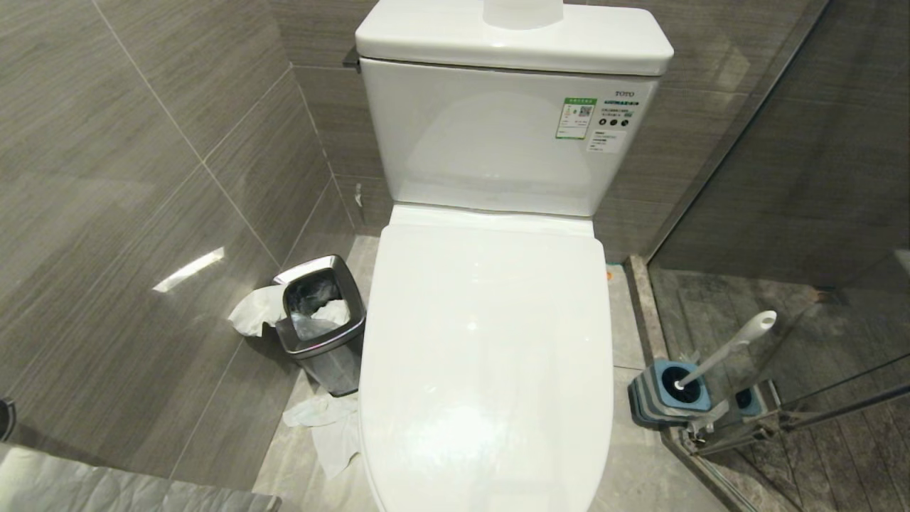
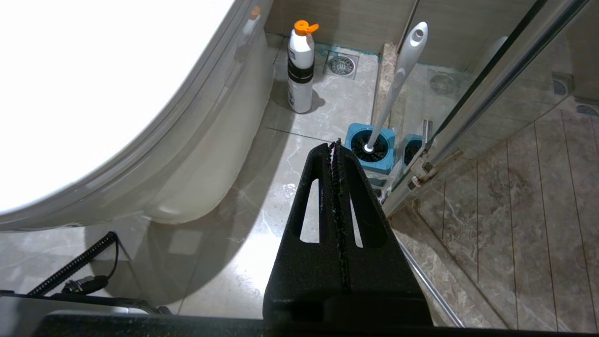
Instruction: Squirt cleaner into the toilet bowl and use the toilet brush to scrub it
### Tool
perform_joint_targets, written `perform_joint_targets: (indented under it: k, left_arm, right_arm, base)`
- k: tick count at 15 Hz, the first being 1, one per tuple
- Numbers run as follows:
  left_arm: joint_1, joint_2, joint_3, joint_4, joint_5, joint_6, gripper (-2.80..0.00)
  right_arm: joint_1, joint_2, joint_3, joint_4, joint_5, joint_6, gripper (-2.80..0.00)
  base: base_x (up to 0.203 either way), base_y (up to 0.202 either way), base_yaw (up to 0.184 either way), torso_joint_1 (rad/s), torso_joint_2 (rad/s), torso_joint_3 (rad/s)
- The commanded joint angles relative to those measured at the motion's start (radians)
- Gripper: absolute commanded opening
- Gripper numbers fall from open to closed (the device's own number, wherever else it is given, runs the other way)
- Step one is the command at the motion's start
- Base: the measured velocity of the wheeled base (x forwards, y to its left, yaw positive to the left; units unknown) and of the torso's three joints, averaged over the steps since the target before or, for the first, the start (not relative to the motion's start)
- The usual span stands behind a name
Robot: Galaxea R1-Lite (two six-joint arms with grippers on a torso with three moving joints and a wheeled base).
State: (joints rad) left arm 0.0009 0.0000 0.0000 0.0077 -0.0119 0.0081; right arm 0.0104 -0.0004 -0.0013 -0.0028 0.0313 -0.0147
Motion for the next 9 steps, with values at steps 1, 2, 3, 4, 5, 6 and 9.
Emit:
perform_joint_targets:
  k: [1,2,3,4,5,6,9]
  left_arm:
    - [-0.001,0.002,0.003,0.000,0.000,0.000,-2.80]
    - [0.000,0.002,0.003,0.000,0.000,0.001,-2.80]
    - [0.001,0.002,0.003,0.000,0.000,0.000,-2.80]
    - [0.000,0.002,0.003,0.000,0.000,0.000,-2.80]
    - [0.000,0.002,0.003,0.000,0.000,0.001,-2.80]
    - [0.000,0.002,0.003,0.000,0.000,0.000,-2.80]
    - [0.000,0.002,0.003,0.000,0.000,0.000,-2.80]
  right_arm:
    - [0.000,0.000,0.000,0.000,0.001,-0.001,-2.80]
    - [0.000,0.000,0.000,0.000,0.001,-0.001,-2.80]
    - [0.000,0.000,0.001,0.000,0.001,-0.001,-2.80]
    - [0.000,0.000,0.001,0.000,0.001,-0.001,-2.80]
    - [0.000,0.000,0.001,0.000,0.001,-0.001,-2.80]
    - [0.000,0.000,0.000,0.000,0.001,-0.001,-2.80]
    - [0.000,0.000,0.000,0.000,0.001,-0.001,-2.80]
  base:
    - [0.000,0.000,0.000,0.000,0.00,0.000]
    - [0.000,0.000,0.000,0.000,0.00,0.000]
    - [0.000,0.000,0.000,0.000,0.00,0.000]
    - [0.000,0.000,0.000,0.000,0.00,0.000]
    - [0.000,0.000,0.000,0.000,0.00,0.000]
    - [0.000,0.000,0.000,0.000,0.00,0.000]
    - [0.000,0.000,0.000,0.000,0.00,0.000]
